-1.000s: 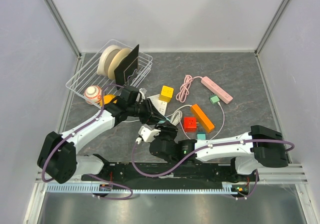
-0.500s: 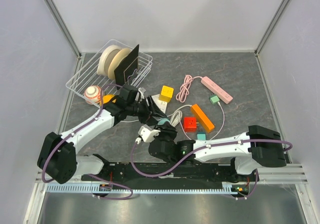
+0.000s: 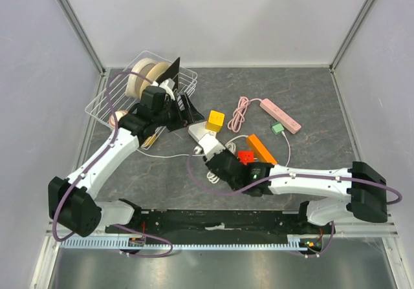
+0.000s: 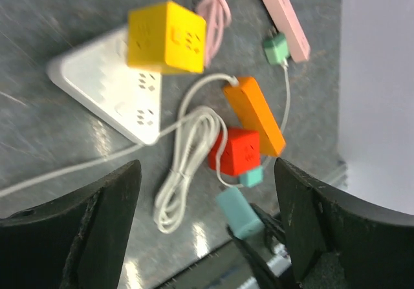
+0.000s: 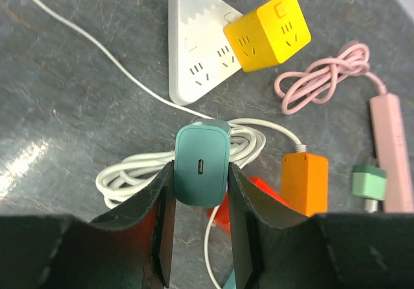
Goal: Insert the plug
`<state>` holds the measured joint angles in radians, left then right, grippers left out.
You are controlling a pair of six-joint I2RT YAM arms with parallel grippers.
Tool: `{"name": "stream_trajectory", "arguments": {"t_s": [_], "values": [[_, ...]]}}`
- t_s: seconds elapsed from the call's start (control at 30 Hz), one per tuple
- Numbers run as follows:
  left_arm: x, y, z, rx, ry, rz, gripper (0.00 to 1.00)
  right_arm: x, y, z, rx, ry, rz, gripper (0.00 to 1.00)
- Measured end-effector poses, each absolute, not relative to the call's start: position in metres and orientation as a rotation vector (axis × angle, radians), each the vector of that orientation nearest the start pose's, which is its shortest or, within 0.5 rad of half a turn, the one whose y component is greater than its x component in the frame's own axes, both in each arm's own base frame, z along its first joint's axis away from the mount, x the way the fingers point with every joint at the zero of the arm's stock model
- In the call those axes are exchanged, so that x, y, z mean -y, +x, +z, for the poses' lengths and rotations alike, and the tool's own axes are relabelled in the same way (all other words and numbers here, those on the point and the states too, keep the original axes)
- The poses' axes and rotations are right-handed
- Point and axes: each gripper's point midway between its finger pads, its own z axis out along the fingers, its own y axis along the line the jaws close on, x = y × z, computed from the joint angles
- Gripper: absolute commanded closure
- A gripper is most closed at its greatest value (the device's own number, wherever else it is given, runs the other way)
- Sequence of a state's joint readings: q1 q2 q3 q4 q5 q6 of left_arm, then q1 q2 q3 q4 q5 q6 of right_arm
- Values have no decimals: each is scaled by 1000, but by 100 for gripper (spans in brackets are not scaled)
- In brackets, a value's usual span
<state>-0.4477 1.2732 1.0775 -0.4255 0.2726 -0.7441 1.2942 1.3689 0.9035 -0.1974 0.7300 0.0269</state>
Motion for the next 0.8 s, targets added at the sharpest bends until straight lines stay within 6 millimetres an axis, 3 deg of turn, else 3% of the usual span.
{"name": "stream_trajectory", "arguments": {"t_s": [0.13,0.33,0.43,0.63,0.8], "values": [[221,326,202,-2312,-101,-804,7,-296,223,161,-1938,-732,131,100],[223,352,140,-2420,-1,-668,6,-287,236,159,-2050,-523,321,100],[227,362,120,-2442,36,-645,6,-280,240,156,-2080,-449,398,100],[236,383,104,-2408,104,-638,6,-280,233,144,-2116,-407,525,100],[240,394,98,-2376,118,-638,6,-284,228,146,-2109,-408,590,100]]}}
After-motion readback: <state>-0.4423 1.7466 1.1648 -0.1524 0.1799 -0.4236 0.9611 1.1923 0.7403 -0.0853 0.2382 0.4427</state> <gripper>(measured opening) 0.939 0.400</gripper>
